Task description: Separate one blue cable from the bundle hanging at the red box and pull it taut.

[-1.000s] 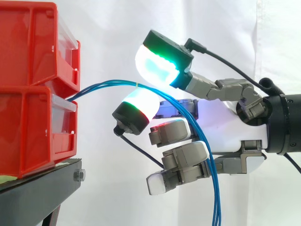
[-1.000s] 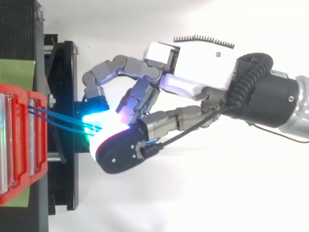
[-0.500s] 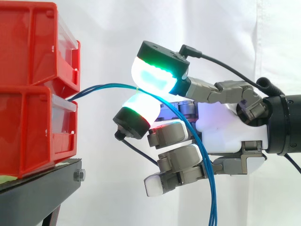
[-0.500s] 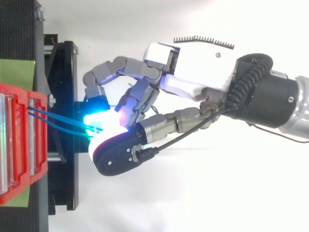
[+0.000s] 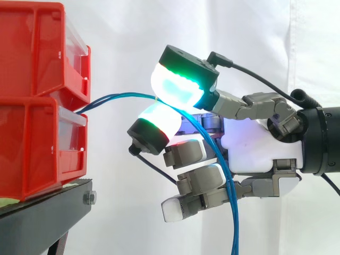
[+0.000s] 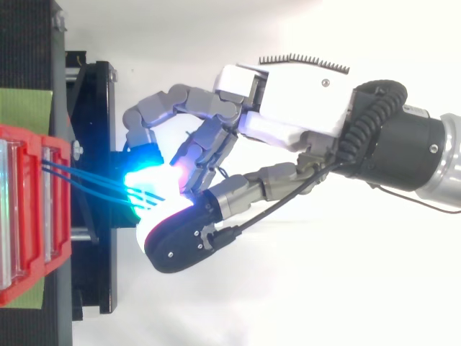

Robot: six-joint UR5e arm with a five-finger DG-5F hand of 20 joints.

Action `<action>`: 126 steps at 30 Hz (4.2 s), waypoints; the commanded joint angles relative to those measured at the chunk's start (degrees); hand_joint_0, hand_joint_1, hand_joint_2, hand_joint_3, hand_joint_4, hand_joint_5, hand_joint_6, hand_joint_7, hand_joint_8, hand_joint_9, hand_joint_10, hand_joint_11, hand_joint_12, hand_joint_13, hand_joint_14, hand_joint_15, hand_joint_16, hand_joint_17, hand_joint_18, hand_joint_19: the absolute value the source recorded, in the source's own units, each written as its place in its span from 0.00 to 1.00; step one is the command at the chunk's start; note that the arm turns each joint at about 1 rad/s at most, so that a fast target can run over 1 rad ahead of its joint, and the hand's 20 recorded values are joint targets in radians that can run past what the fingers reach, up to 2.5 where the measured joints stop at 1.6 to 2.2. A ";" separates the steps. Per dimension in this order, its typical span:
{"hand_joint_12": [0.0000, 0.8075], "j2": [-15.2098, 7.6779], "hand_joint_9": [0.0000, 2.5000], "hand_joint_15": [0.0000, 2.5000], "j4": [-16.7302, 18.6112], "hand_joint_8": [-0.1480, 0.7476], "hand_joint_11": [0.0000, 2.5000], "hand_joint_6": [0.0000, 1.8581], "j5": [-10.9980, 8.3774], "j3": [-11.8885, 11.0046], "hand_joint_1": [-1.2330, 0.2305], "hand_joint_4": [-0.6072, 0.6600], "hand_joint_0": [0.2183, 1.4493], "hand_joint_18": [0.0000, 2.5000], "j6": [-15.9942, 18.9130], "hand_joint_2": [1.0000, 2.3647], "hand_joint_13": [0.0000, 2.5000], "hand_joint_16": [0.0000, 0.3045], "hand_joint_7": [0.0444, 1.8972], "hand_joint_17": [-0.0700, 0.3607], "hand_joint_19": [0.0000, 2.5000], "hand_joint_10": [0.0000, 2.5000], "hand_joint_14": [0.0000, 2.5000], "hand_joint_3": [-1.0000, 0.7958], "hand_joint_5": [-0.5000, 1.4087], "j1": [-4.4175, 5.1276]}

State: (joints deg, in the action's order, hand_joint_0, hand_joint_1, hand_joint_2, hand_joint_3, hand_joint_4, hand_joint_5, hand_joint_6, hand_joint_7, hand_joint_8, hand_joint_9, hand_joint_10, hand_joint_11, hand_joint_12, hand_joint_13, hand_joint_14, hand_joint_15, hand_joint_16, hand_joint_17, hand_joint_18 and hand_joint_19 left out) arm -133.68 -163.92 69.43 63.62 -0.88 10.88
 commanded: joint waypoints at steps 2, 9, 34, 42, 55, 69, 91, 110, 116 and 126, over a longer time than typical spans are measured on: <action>0.35 0.00 0.46 0.54 0.00 0.35 0.50 0.47 0.00 0.01 0.17 0.32 0.35 0.26 0.00 0.00 0.48 0.12 0.78 0.35 0.23 0.01 0.01 0.28 0.19 0.02; 0.35 0.00 0.47 0.54 0.00 0.36 0.49 0.46 0.00 0.10 0.17 0.33 0.31 0.26 0.00 0.00 0.48 0.12 0.75 0.35 0.23 0.01 0.01 0.28 0.20 0.02; 0.39 0.00 0.40 0.50 0.00 0.44 0.48 0.47 -0.09 0.10 0.31 0.46 0.33 0.24 0.00 0.02 0.44 0.14 0.74 0.39 0.24 0.01 0.01 0.51 0.15 0.19; 0.38 0.00 0.38 0.50 0.00 0.41 0.47 0.47 -0.09 0.10 0.24 0.43 0.49 0.23 0.00 0.00 0.42 0.14 0.71 0.39 0.23 0.01 0.01 0.30 0.15 0.19; 0.38 0.00 0.43 0.50 0.00 0.34 0.49 0.47 0.09 0.10 0.20 0.43 0.30 0.25 0.18 0.00 0.45 0.13 0.71 0.37 0.22 0.01 0.01 0.28 0.19 0.19; 0.45 0.00 0.45 0.50 0.00 0.42 0.48 0.44 0.18 0.10 0.34 0.48 0.20 0.27 0.26 0.00 0.47 0.16 0.67 0.41 0.23 0.01 0.01 0.28 0.19 0.19; 0.38 0.00 0.42 0.50 -0.18 0.39 0.49 0.47 0.18 0.19 0.24 0.38 0.41 0.25 0.35 0.01 0.44 0.14 0.76 0.38 0.22 0.01 0.01 0.37 0.16 0.19; 0.37 0.00 0.35 0.45 -0.09 0.30 0.44 0.46 0.18 0.19 0.13 0.31 0.40 0.22 0.35 0.00 0.36 0.13 0.71 0.38 0.16 0.01 0.01 0.28 0.17 0.19; 0.38 0.00 0.36 0.46 -0.09 0.31 0.46 0.45 0.18 0.19 0.14 0.33 0.31 0.22 0.35 0.00 0.38 0.14 0.70 0.38 0.19 0.01 0.01 0.28 0.17 0.19; 0.47 0.00 0.40 0.46 0.00 0.42 0.45 0.44 0.18 0.28 0.30 0.41 0.17 0.25 0.35 0.00 0.42 0.17 0.64 0.43 0.20 0.01 0.01 0.28 0.17 0.19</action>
State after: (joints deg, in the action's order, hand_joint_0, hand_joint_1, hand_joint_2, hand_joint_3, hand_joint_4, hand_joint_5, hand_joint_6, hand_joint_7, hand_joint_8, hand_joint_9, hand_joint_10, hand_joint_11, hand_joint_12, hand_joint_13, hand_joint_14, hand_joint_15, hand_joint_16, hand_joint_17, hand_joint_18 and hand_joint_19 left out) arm -133.68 -163.92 69.61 63.87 -0.53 11.07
